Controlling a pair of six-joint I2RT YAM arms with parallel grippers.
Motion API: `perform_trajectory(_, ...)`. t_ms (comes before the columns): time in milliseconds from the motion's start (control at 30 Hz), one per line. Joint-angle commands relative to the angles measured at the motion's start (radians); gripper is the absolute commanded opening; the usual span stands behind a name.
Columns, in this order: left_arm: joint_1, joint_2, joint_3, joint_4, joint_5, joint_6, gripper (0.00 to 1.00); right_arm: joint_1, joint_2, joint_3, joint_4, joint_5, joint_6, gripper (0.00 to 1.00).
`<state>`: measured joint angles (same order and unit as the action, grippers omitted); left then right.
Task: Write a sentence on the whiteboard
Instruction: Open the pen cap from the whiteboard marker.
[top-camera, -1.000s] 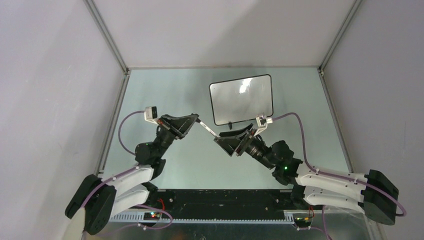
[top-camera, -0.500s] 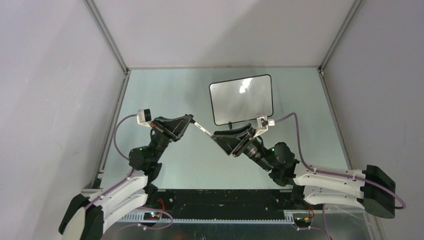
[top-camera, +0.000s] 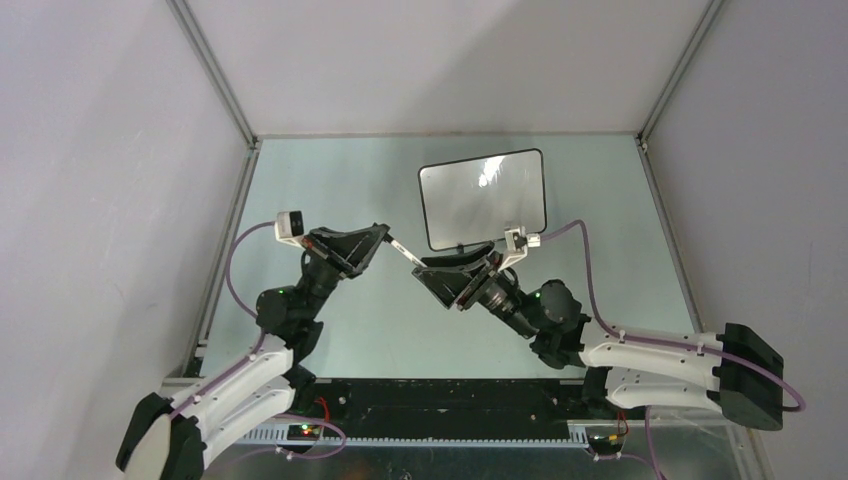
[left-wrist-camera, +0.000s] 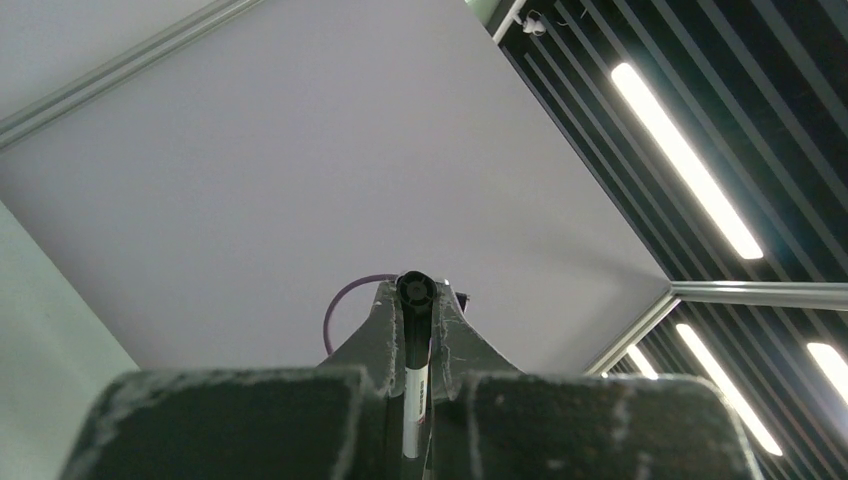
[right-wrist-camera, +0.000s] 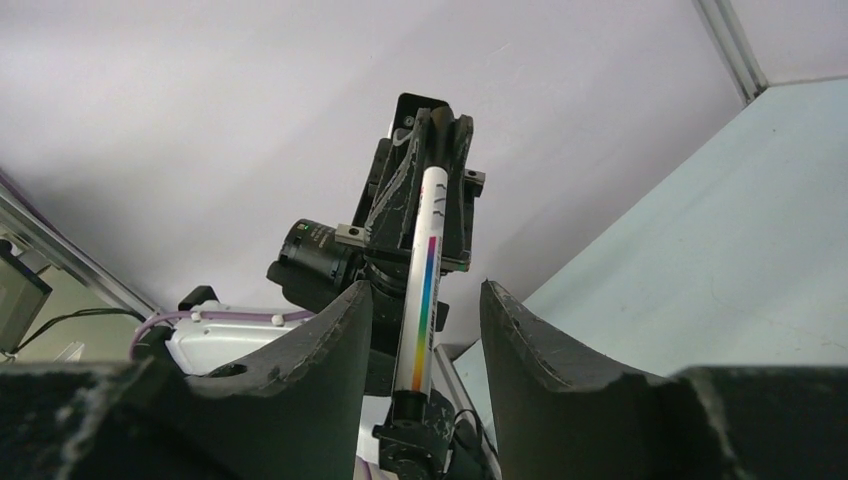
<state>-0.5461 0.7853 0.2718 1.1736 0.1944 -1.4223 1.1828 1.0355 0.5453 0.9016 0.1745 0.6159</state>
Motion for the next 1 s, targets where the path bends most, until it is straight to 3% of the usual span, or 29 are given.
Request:
perform_trajectory(0, -0.014, -0.032, 0.013, -0.014, -0.023, -0.011, 0.00, 0.005, 0.018, 0.059, 0.029, 0.017, -0.015, 0.48)
perform_trajectory(133, -0.024, -0.055, 0.001, 0.011, -0.057, -0.033, 0.00, 0.004, 0.050, 0.069, 0.080, 0.041, -0.017, 0.46)
perform_trajectory(433, -0.028, -0.123, 0.019, -0.095, -0.079, -0.021, 0.00, 0.005, 0.102, 0.121, 0.119, 0.049, -0.057, 0.43)
perform_trajectory(833, -0.031, -0.114, 0.015, -0.092, -0.087, -0.019, 0.00, 0.005, 0.123, 0.148, 0.109, 0.031, -0.089, 0.20)
perform_trajectory(967, -0.032, -0.100, 0.014, -0.077, -0.083, -0.021, 0.00, 0.006, 0.123, 0.148, 0.099, 0.037, -0.087, 0.18)
